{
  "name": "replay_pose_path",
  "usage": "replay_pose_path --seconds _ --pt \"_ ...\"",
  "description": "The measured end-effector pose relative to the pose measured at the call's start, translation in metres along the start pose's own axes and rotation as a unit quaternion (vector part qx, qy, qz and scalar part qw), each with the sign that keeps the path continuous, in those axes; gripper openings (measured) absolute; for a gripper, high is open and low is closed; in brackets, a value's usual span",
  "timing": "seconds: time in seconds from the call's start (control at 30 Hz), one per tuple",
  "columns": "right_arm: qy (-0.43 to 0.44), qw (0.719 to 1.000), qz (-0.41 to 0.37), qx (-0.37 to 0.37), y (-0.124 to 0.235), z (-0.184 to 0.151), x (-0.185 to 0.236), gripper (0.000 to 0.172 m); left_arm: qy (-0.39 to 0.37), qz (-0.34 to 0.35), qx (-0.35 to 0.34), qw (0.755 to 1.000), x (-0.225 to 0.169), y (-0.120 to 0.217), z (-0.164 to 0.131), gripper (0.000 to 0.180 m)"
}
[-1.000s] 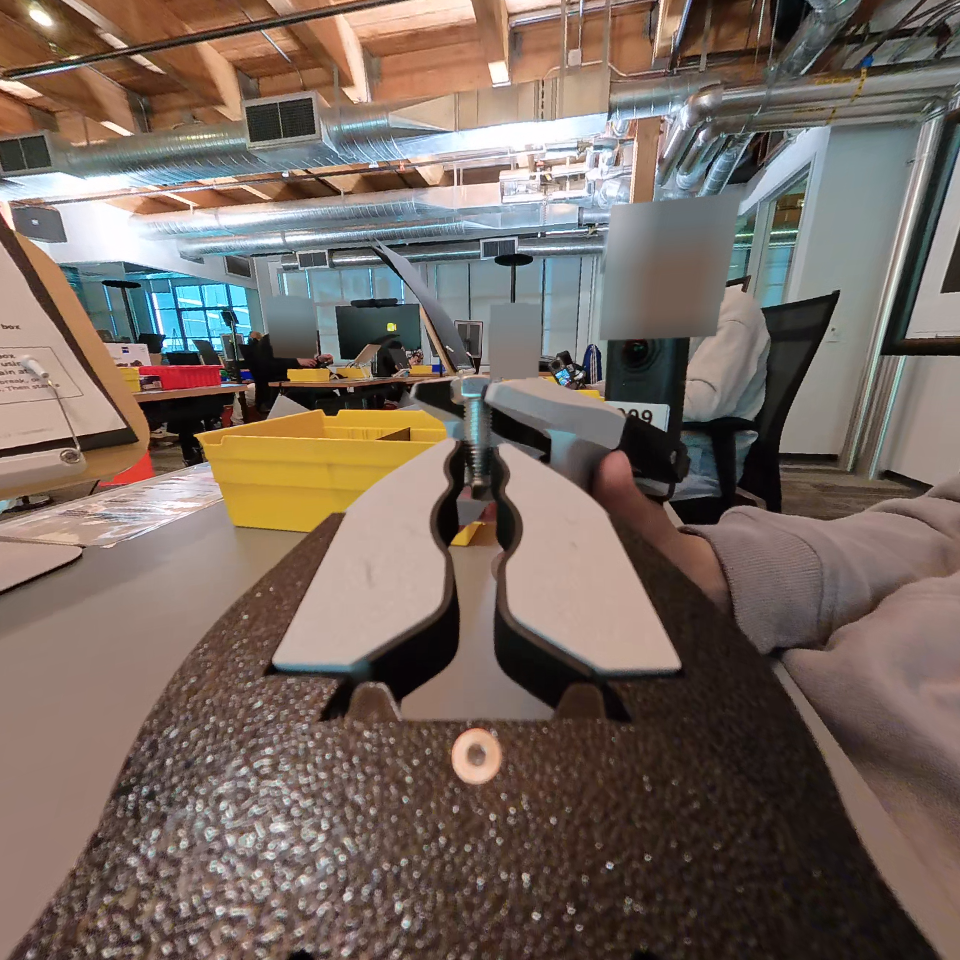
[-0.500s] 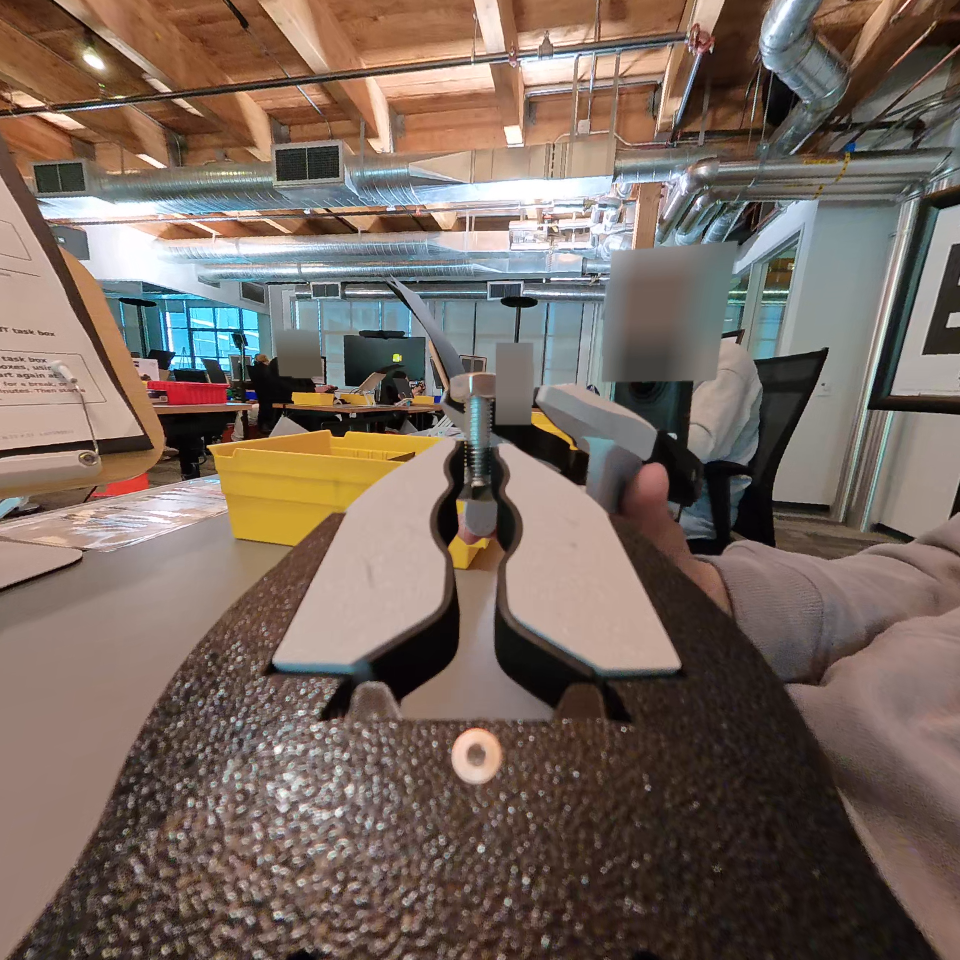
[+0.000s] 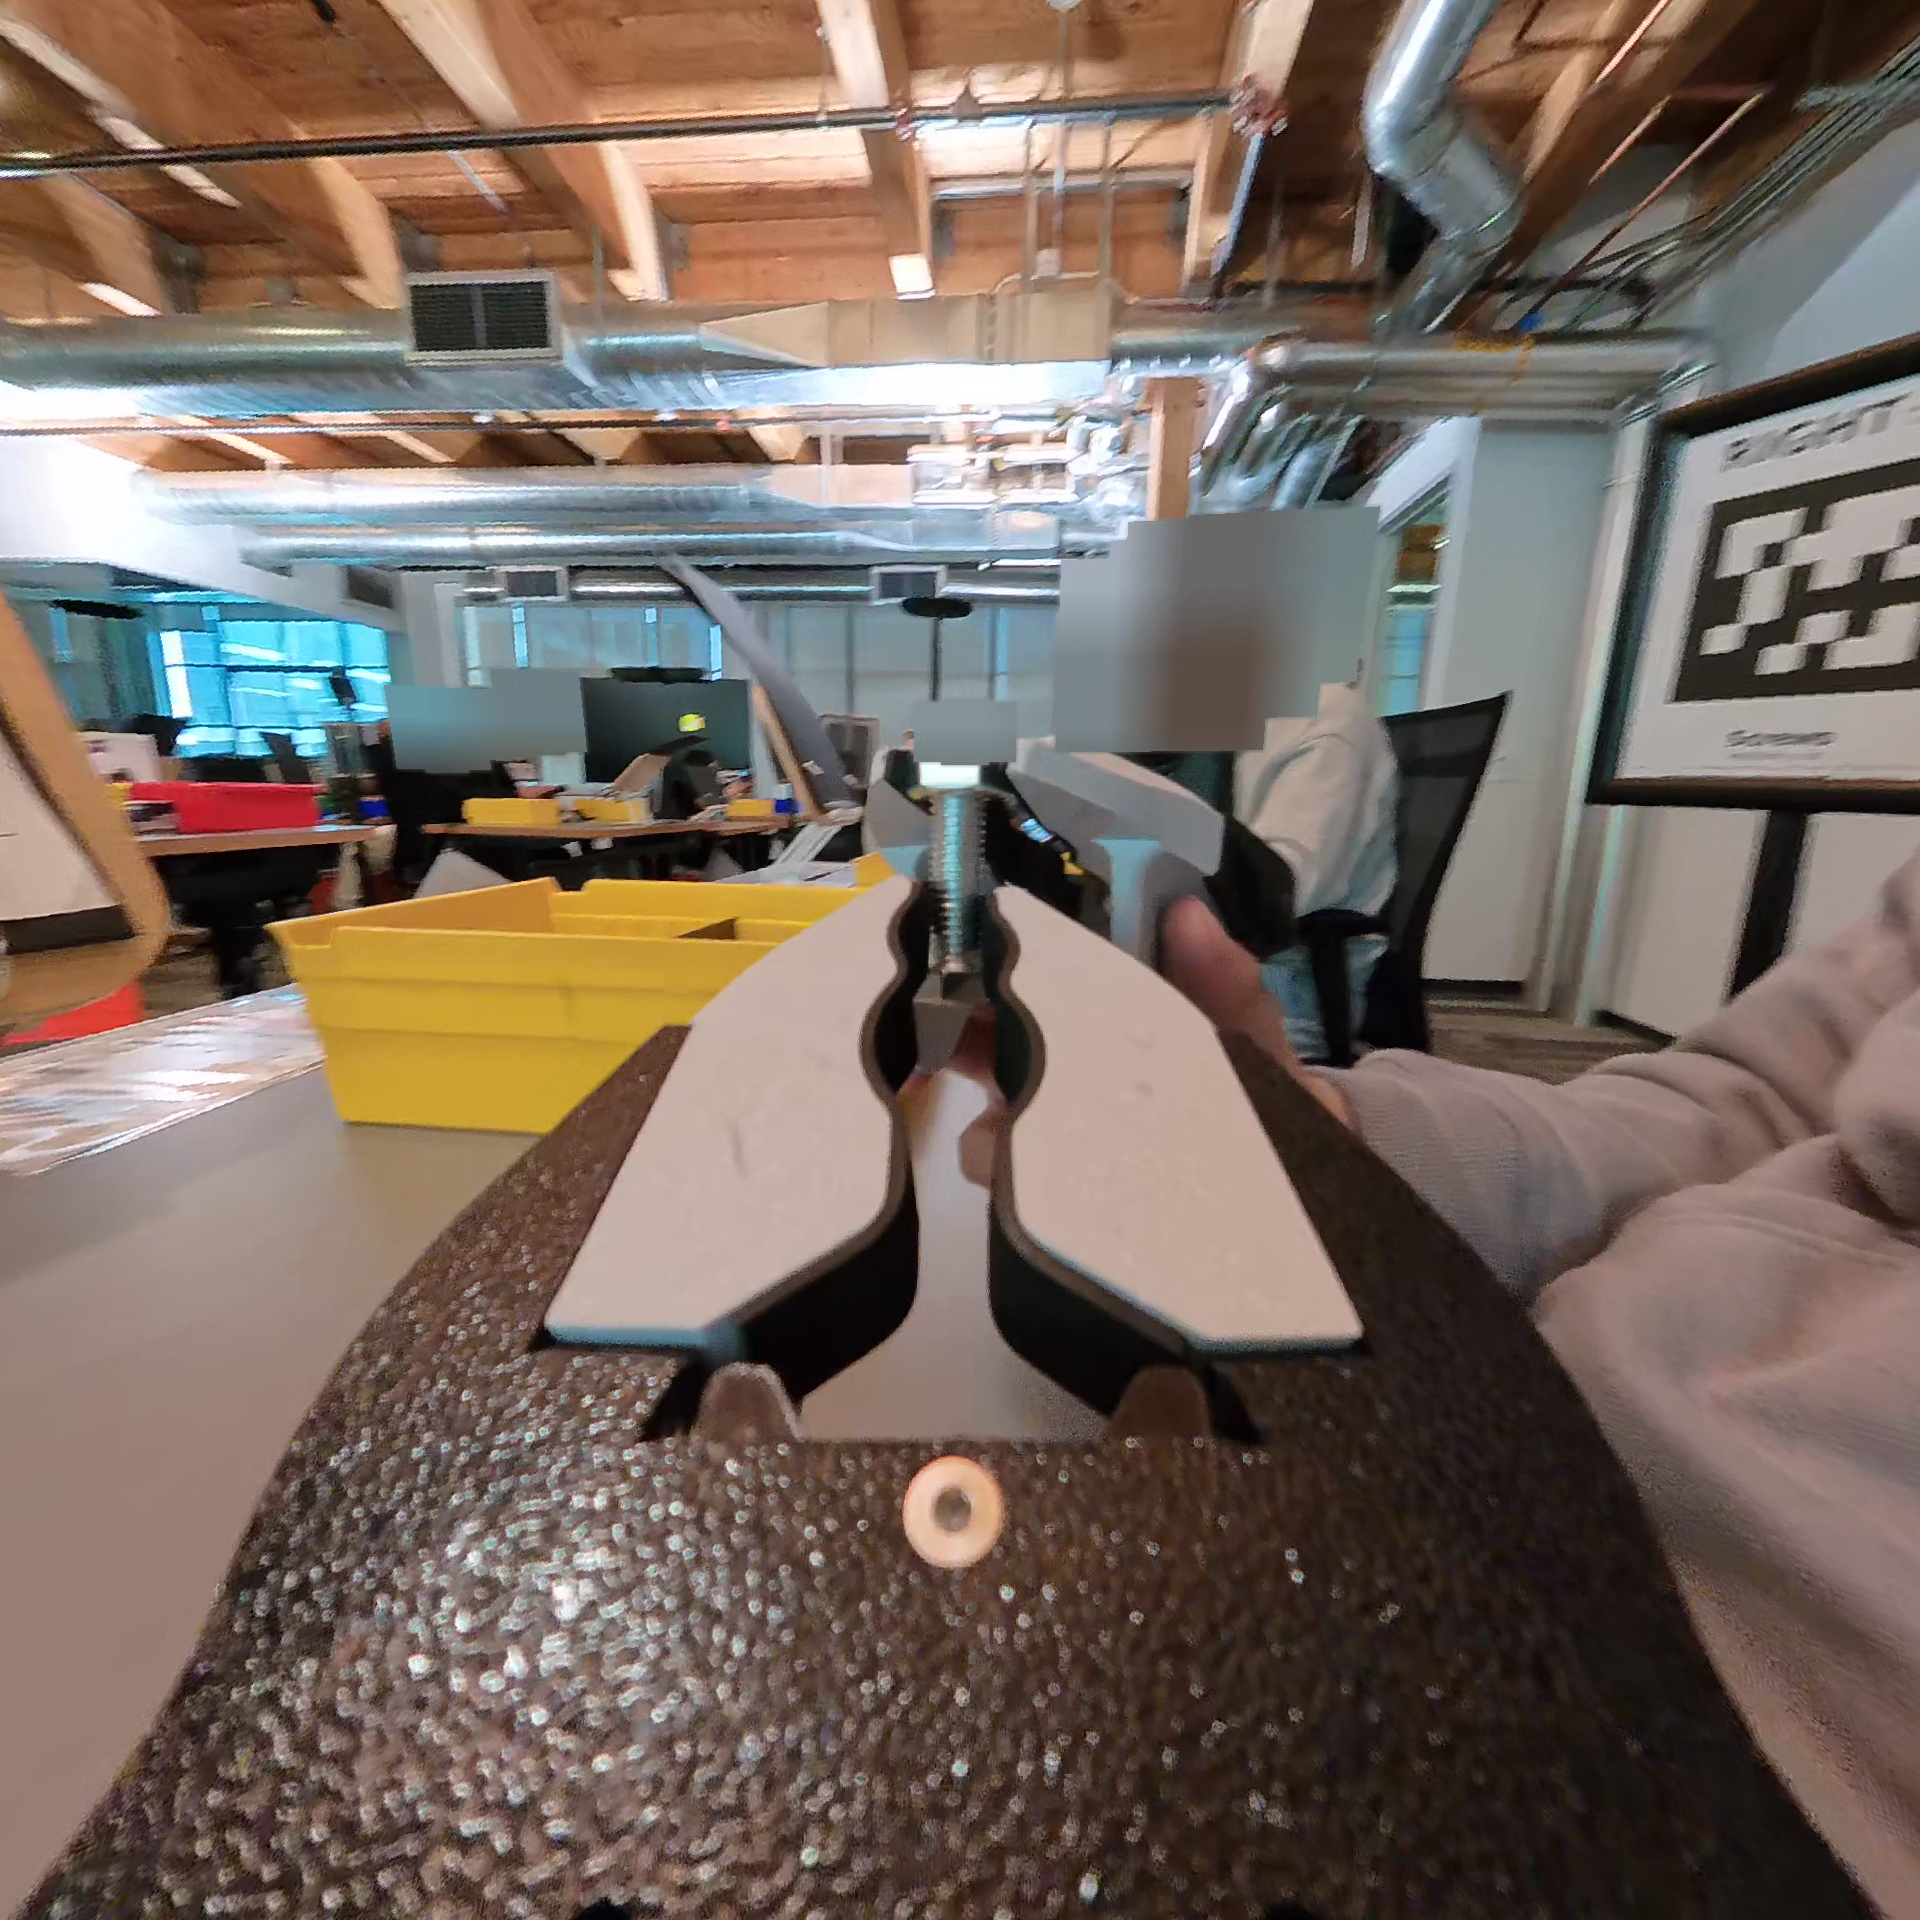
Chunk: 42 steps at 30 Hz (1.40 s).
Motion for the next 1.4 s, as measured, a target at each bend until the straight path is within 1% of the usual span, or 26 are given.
replay_pose_path --seconds 0.13,0.27,0.33,0.37,0.43,0.53,0.63,0.77,1.07,1.13,1.23,1.4 --pt "-0.04 0.995 0.086 -0.015 0.002 0.003 0.001 0.018 0.031 -0.078 -0.022 0.996 -0.003 -0.003 0.001 0.008" --pt "-0.044 0.989 0.143 -0.015 0.002 0.008 0.007 0.018 0.051 -0.146 -0.038 0.987 -0.008 -0.005 0.003 0.008" --pt "-0.063 0.983 0.17 -0.019 0.002 0.007 0.008 0.018 0.054 -0.165 -0.038 0.984 -0.01 -0.006 0.003 0.008" --pt "-0.071 0.981 0.177 -0.023 0.002 0.006 0.007 0.018 0.053 -0.165 -0.036 0.984 -0.01 -0.006 0.003 0.008" --pt "-0.078 0.983 0.166 -0.026 0.004 0.004 0.005 0.018 0.047 -0.148 -0.029 0.988 -0.009 -0.006 0.002 0.008" --pt "-0.052 0.99 0.132 -0.019 0.004 0.004 0.005 0.018 0.037 -0.125 -0.023 0.991 -0.007 -0.005 0.002 0.008" --pt "-0.037 0.991 0.126 -0.015 0.005 0.005 0.005 0.018 0.041 -0.128 -0.024 0.991 -0.007 -0.005 0.002 0.008" --pt "-0.058 0.984 0.167 -0.017 0.005 0.006 0.005 0.018 0.061 -0.165 -0.028 0.984 -0.009 -0.007 0.002 0.008" --pt "-0.038 0.976 0.214 -0.004 0.007 0.012 0.012 0.018 0.087 -0.229 -0.027 0.969 -0.015 -0.011 0.003 0.008" --pt "-0.046 0.978 0.203 -0.003 0.007 0.012 0.011 0.018 0.074 -0.212 -0.03 0.974 -0.014 -0.01 0.003 0.008" --pt "-0.032 0.985 0.167 -0.005 0.008 0.01 0.009 0.018 0.052 -0.175 -0.024 0.983 -0.012 -0.008 0.003 0.008" --pt "-0.013 0.993 0.113 -0.013 0.012 0.013 0.005 0.019 0.042 -0.125 -0.031 0.991 -0.007 -0.004 0.003 0.008"
Point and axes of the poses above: each gripper's, where its closed fingertips meet, y back along the fingers, z out of its top, x = y × z across the jaws, the point moved 10 cm from there along y, back along the fingers, and after that the axes turned 4 degrees about x, right-handed, at the moved point
